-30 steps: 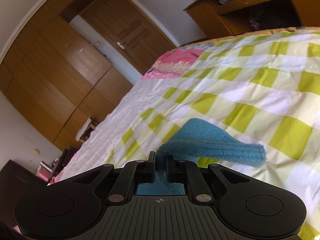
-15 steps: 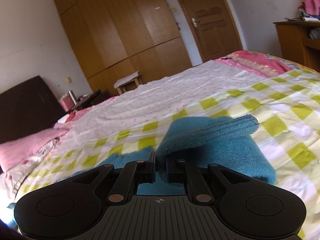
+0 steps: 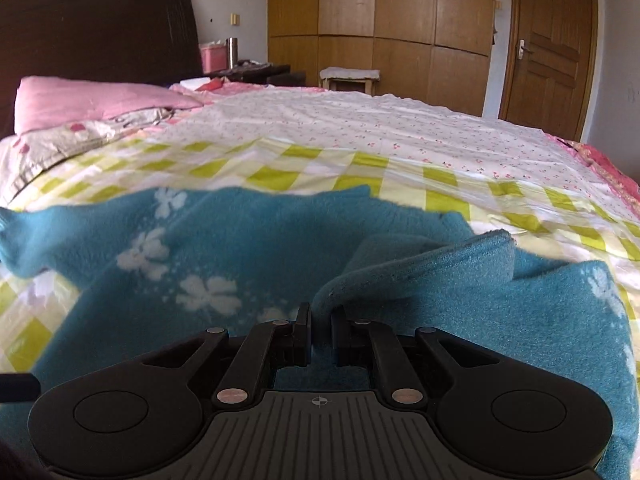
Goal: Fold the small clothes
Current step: 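Carry the held sleeve across the sweater body with the right gripper, then open the right gripper to lay the sleeve on the body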
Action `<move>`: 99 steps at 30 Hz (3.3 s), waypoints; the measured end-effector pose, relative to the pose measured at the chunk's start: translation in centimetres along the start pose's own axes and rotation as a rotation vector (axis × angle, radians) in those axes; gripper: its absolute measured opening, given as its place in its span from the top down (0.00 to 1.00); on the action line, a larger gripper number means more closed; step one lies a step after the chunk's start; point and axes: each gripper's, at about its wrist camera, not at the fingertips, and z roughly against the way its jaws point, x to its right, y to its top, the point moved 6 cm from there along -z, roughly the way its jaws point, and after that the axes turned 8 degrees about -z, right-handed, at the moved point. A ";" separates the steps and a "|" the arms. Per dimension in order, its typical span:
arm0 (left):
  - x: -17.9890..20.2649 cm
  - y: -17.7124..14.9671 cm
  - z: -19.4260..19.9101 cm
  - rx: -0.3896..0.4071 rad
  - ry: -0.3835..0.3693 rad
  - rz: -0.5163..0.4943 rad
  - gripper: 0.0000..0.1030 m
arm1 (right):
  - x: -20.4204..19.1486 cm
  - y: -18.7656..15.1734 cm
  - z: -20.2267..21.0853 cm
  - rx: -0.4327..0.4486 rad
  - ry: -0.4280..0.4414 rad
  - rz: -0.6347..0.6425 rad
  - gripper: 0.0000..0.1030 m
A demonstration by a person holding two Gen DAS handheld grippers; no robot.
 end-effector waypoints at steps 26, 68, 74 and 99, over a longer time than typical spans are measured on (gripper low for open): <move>-1.2 -0.1 -0.1 0.021 0.001 0.003 0.09 | -3.1 1.3 -2.8 0.031 -0.101 0.201 0.83; -2.1 -1.5 -1.9 -0.031 0.037 0.031 0.09 | 3.3 -0.4 -0.9 -0.040 -0.040 0.037 0.75; -1.9 -1.9 -2.5 -0.048 0.045 0.022 0.09 | 1.3 0.6 0.0 0.000 0.016 0.055 0.75; -1.5 -2.6 -2.7 -0.049 0.045 0.011 0.00 | -1.2 -0.4 0.5 -0.061 0.136 0.016 0.74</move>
